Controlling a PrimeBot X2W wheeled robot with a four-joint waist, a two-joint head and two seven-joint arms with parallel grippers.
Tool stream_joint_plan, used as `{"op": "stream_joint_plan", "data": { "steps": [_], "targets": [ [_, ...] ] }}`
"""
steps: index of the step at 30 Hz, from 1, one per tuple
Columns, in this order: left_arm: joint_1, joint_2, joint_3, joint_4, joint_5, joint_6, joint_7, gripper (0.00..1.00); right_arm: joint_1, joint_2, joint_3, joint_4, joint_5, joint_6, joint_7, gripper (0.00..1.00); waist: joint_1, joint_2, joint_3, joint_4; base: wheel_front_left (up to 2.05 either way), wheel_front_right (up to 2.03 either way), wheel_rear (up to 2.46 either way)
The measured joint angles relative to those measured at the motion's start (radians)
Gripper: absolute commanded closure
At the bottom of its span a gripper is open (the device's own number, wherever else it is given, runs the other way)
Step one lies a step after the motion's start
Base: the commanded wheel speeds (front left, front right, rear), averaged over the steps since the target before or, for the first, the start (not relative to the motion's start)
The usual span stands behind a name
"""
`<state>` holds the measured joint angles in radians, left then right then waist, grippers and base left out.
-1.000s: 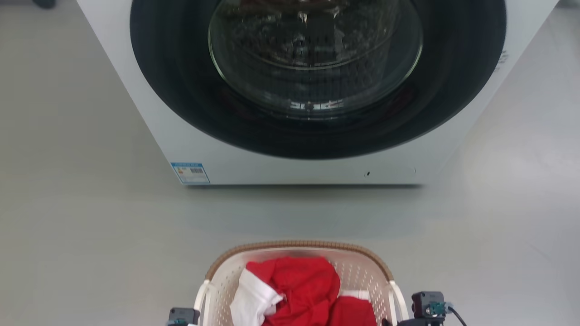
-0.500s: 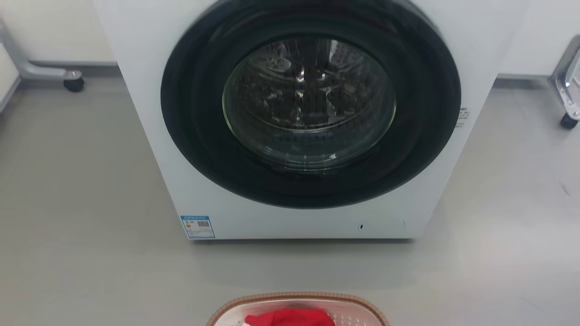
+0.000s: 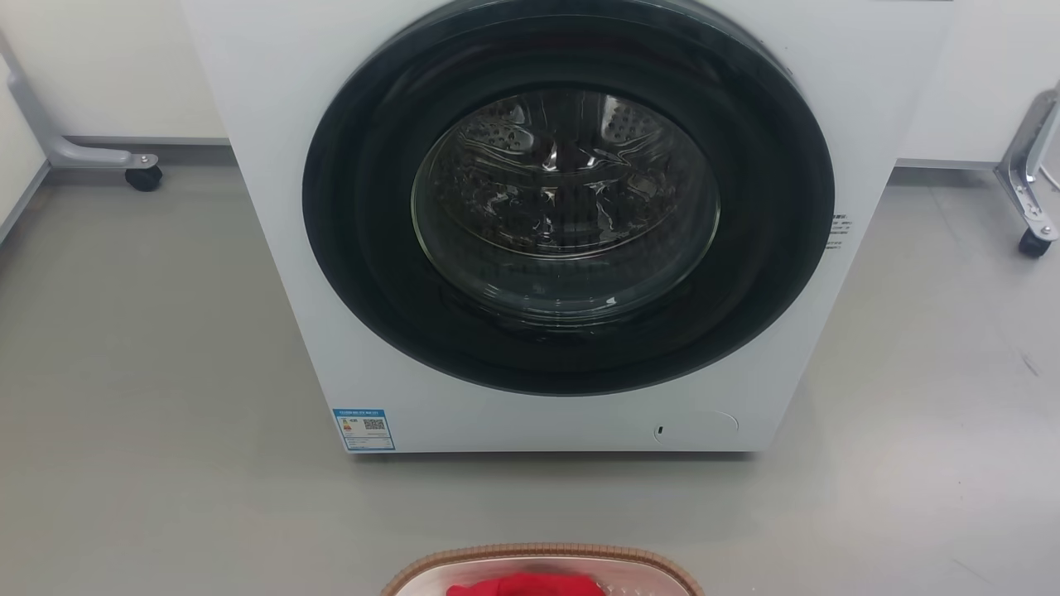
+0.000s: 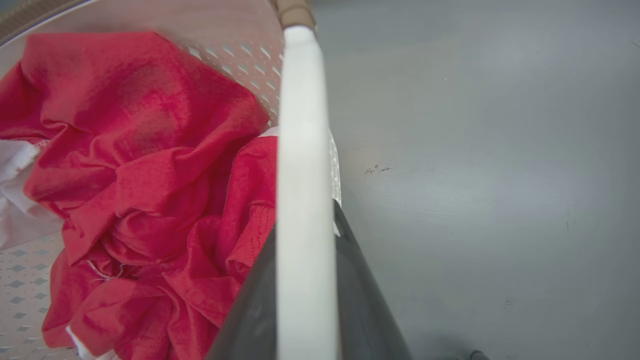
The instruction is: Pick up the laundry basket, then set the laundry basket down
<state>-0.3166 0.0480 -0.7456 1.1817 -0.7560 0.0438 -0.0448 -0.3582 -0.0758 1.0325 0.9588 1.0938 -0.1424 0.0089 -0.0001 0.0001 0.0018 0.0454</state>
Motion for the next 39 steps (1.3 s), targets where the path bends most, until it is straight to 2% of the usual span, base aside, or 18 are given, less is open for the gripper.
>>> {"op": "stream_joint_plan", "data": {
  "steps": [39],
  "targets": [
    [0.017, 0.002, -0.046, -0.001, -0.041, 0.009, 0.016, 1.00, -0.001, -0.001, 0.090, 0.025, 0.107, -0.005, -0.012, 1.00, 0.0001, 0.0000, 0.004, -0.016, 0.00, 0.00, 0.00]
  ]
}}
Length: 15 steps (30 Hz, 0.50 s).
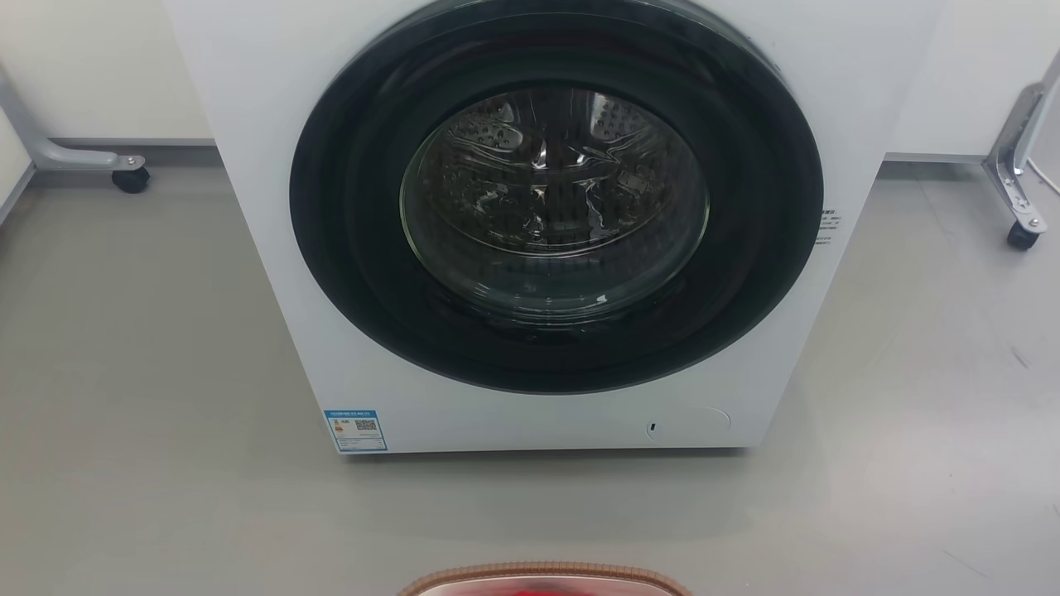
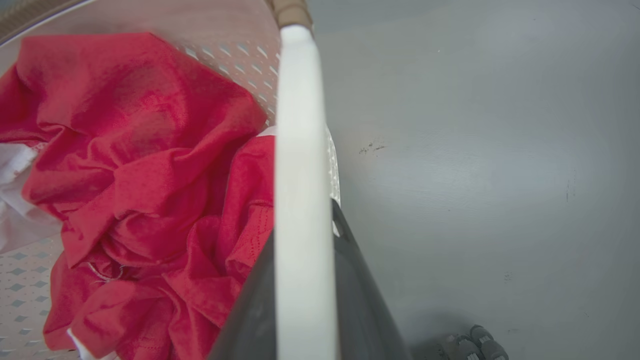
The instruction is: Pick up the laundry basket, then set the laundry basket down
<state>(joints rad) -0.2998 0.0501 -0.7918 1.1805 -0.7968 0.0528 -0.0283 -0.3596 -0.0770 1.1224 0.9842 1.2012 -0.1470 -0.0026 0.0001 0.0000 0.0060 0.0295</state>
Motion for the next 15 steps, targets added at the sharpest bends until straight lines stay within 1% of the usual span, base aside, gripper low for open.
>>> {"op": "stream_joint_plan", "data": {
  "steps": [15],
  "targets": [
    [0.000, 0.000, -0.009, 0.000, -0.008, 0.001, -0.002, 1.00, -0.006, 0.000, 0.026, 0.009, 0.025, 0.000, -0.017, 1.00, 0.0000, 0.0000, 0.016, -0.001, 0.00, 0.00, 0.00]
  ]
}}
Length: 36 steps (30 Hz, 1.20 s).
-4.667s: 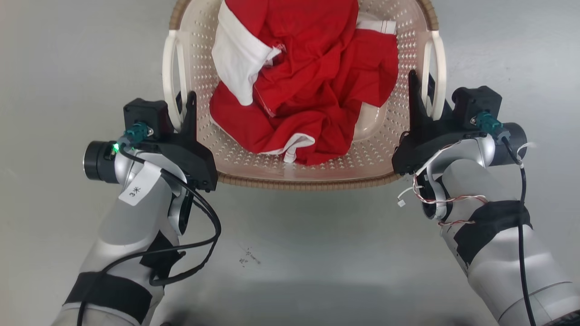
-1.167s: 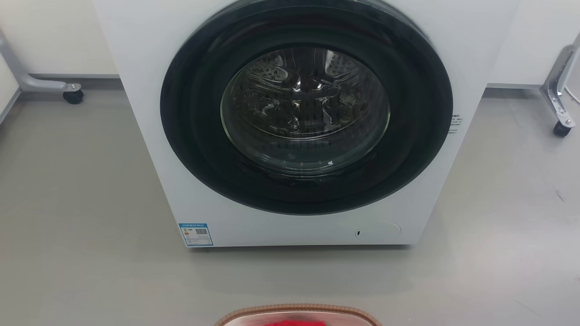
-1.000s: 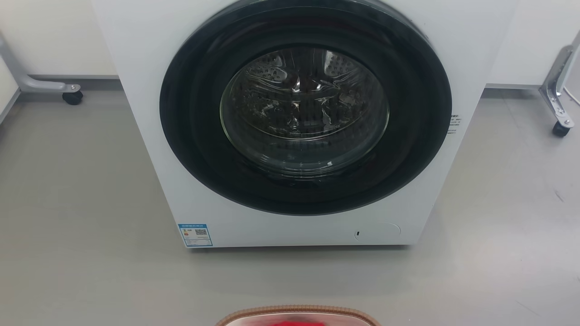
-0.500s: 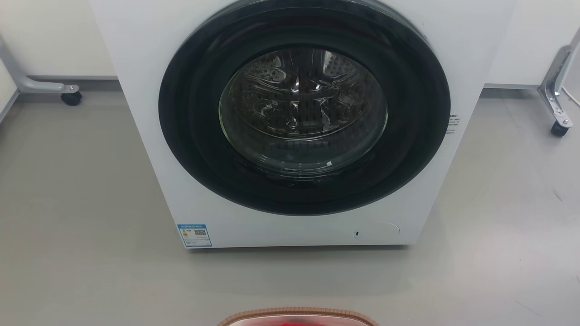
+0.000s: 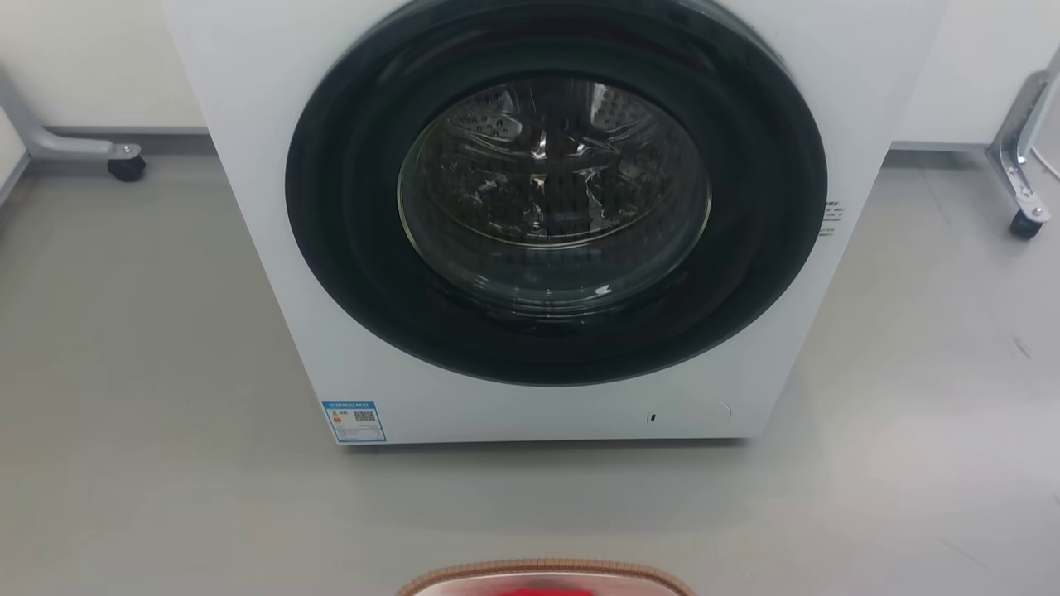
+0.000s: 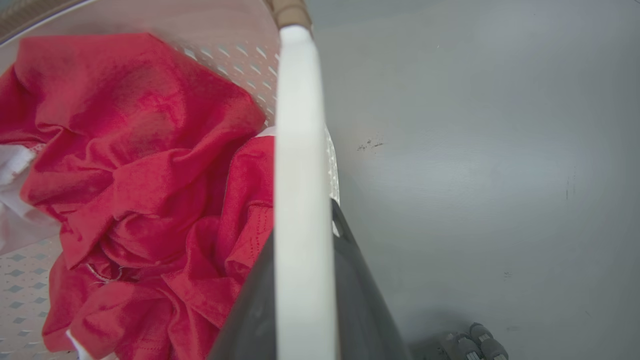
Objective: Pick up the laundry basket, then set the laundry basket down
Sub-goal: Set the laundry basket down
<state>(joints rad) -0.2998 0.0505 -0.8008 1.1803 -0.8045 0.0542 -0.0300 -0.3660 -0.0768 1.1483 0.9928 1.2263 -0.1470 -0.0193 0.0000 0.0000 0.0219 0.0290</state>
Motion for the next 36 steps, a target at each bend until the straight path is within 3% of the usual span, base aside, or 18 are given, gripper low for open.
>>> {"op": "stream_joint_plan", "data": {
  "steps": [12, 36],
  "targets": [
    [-0.144, 0.002, 0.027, -0.010, -0.004, 0.009, -0.034, 1.00, -0.184, 0.006, -0.041, 0.040, 0.020, 0.002, -0.044, 1.00, 0.0001, 0.0001, 0.101, 0.003, 0.00, 0.00, 0.00],
    [-0.439, 0.004, 0.058, -0.035, 0.004, 0.026, -0.086, 1.00, -0.515, 0.010, -0.060, 0.135, -0.042, 0.008, -0.110, 1.00, 0.0002, 0.0002, 0.437, 0.023, 0.00, 0.00, 0.00]
  ]
}}
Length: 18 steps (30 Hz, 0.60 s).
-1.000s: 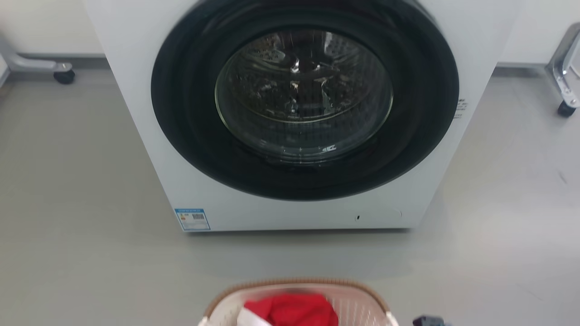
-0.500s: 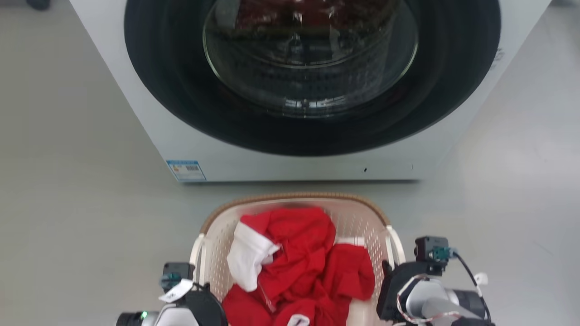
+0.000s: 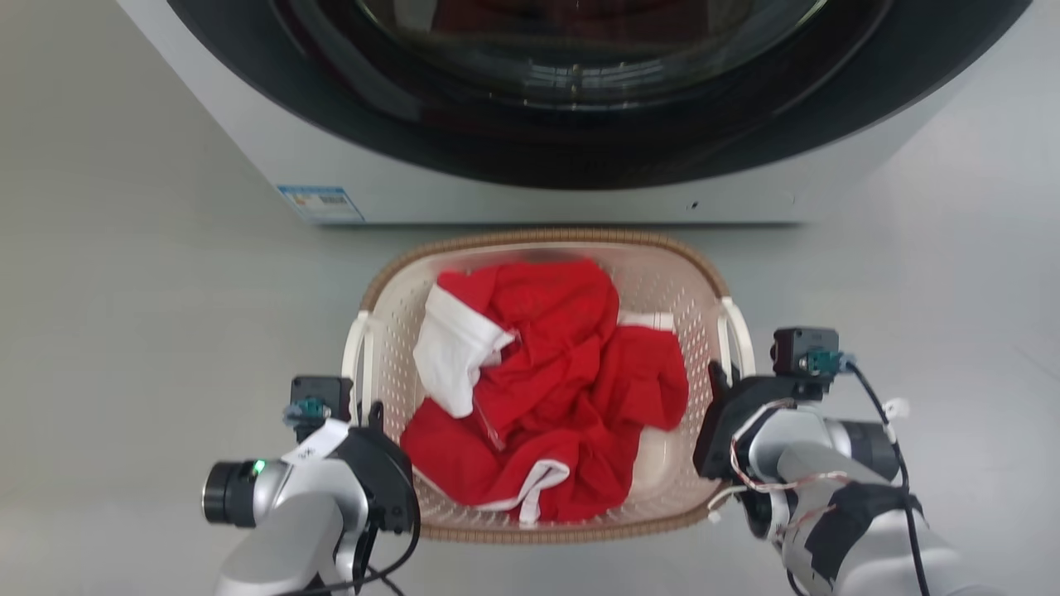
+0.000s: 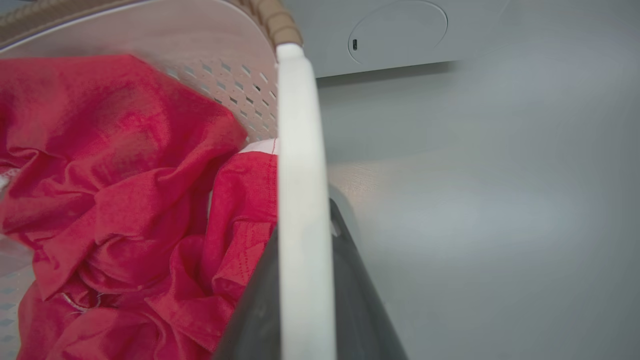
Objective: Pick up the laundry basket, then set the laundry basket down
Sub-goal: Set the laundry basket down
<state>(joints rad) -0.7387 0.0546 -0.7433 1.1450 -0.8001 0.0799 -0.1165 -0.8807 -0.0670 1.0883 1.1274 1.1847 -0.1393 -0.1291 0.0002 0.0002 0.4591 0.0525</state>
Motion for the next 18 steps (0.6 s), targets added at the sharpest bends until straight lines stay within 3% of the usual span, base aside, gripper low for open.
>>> {"op": "stream_joint_plan", "data": {
  "steps": [18],
  "targets": [
    [-0.198, 0.000, 0.013, -0.009, 0.016, 0.009, -0.028, 1.00, -0.205, -0.011, -0.009, 0.036, -0.035, 0.005, -0.040, 1.00, 0.0000, 0.0000, 0.267, 0.022, 0.00, 0.00, 0.00]
  ]
}}
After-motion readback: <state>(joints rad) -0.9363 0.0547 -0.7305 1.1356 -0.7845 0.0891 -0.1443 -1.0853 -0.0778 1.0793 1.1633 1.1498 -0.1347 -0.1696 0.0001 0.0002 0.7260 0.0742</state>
